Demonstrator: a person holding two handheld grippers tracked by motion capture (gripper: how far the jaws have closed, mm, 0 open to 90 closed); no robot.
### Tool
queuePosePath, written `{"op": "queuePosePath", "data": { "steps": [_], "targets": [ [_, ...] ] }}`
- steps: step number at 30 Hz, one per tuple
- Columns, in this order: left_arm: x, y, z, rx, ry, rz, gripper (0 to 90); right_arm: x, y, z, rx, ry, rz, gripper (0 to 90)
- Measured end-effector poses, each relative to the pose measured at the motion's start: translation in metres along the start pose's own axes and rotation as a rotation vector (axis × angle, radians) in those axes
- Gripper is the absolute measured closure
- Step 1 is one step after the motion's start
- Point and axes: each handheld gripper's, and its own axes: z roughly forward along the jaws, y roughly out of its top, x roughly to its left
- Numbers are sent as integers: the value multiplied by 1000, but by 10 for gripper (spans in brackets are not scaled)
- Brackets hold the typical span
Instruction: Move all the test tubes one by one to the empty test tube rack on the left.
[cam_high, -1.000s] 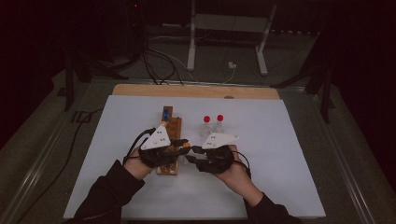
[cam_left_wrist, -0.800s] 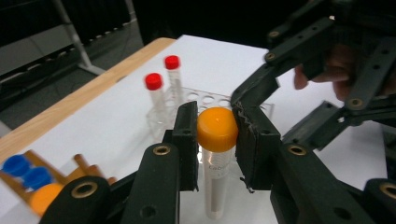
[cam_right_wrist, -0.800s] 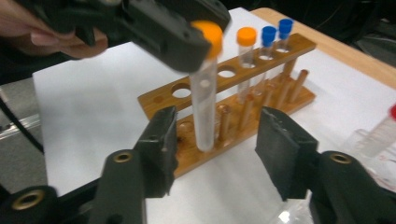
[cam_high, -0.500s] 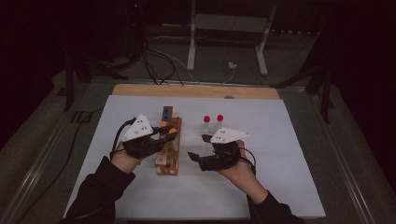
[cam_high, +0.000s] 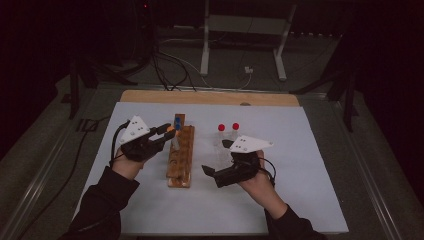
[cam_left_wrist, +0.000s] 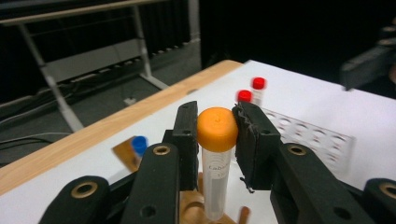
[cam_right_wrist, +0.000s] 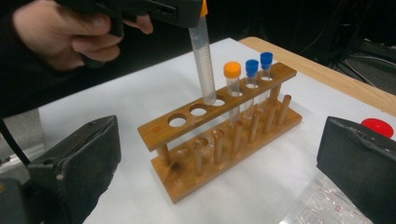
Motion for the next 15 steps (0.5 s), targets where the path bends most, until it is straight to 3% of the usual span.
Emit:
{"op": "queuePosePath", "data": {
  "steps": [3,8,15],
  "targets": [
    [4,-5,2,-10,40,-11,719,-1,0,-1,-3,-7,-1,0],
    [9,-14,9,21,39,-36,719,-2,-1,0,0,-9,0,0],
    [6,-26,21,75,49,-34,719,-3,-1,0,3,-9,1,1]
  ]
}}
